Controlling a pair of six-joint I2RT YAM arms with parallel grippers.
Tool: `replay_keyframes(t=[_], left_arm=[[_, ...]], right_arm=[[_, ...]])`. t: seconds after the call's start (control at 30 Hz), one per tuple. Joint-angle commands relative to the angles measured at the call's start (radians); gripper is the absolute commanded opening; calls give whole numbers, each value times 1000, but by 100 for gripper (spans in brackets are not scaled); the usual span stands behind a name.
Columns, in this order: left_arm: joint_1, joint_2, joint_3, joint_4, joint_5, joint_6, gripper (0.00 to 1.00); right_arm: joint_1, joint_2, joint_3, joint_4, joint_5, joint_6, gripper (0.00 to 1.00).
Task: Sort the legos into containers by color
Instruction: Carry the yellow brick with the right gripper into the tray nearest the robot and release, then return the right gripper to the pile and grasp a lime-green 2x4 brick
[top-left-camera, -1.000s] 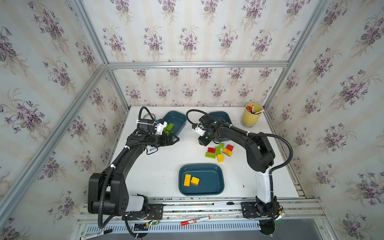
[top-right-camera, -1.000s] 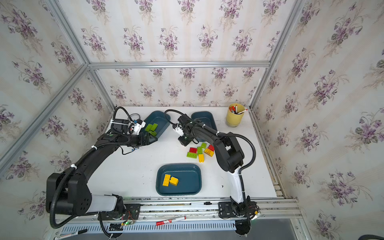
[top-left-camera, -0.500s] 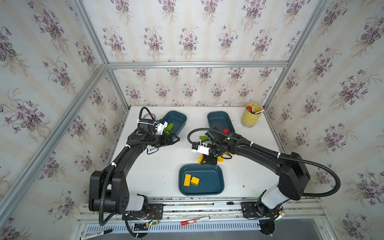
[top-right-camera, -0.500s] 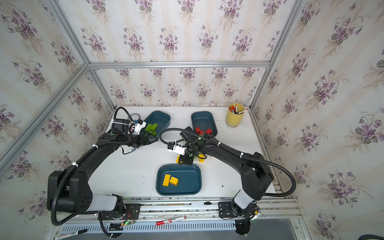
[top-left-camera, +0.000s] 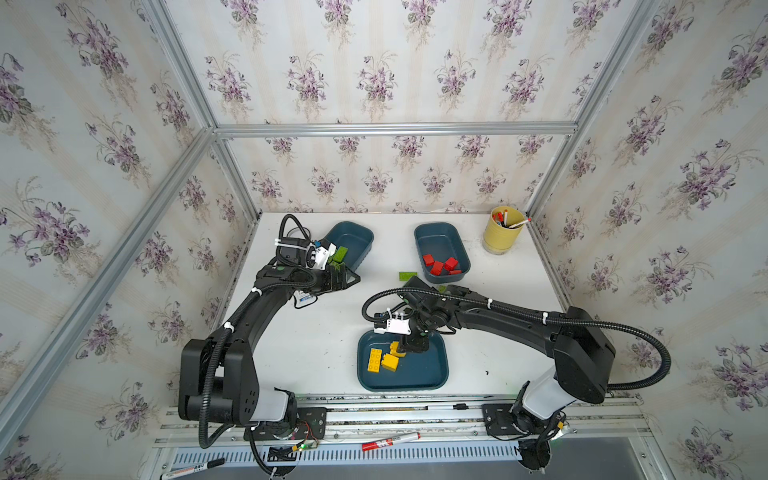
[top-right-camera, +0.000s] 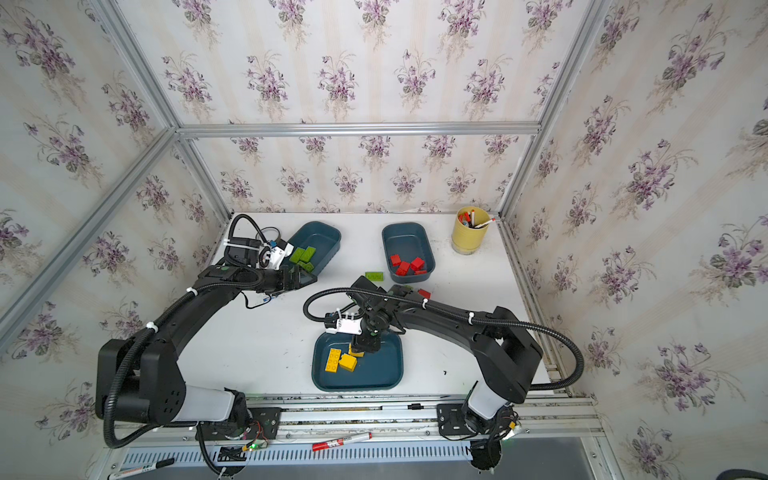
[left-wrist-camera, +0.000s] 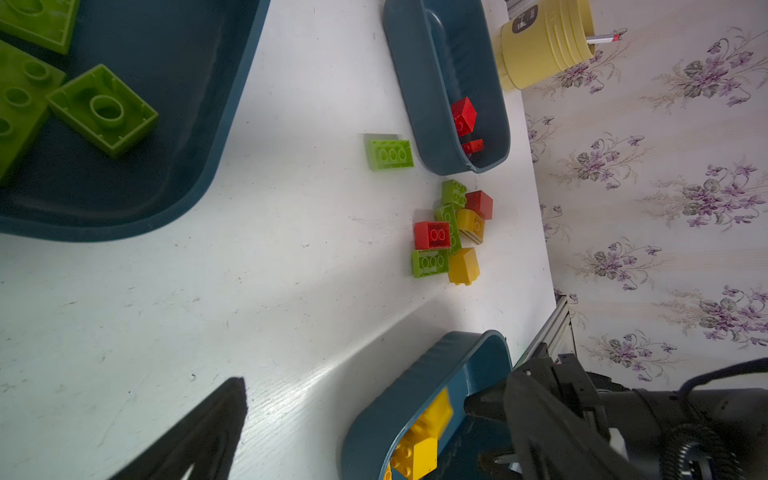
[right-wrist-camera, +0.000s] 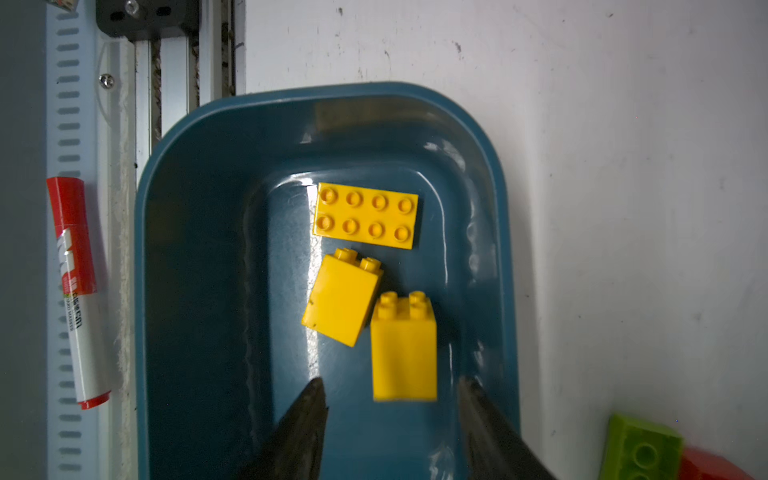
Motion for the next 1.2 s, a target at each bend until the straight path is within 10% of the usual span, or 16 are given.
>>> replay_keyframes(t=[0.0,0.43,1.17], left_arm=[[2,1,7,12,21,6,99],[1,16,26,12,32,7,99],[2,21,21,12,57,1,99]], right_arm=[[-21,-21,47,5,5,-1,62],[-279,133,320,-110,24,-105,64],[-385,628,723,-187,129,-246,67]])
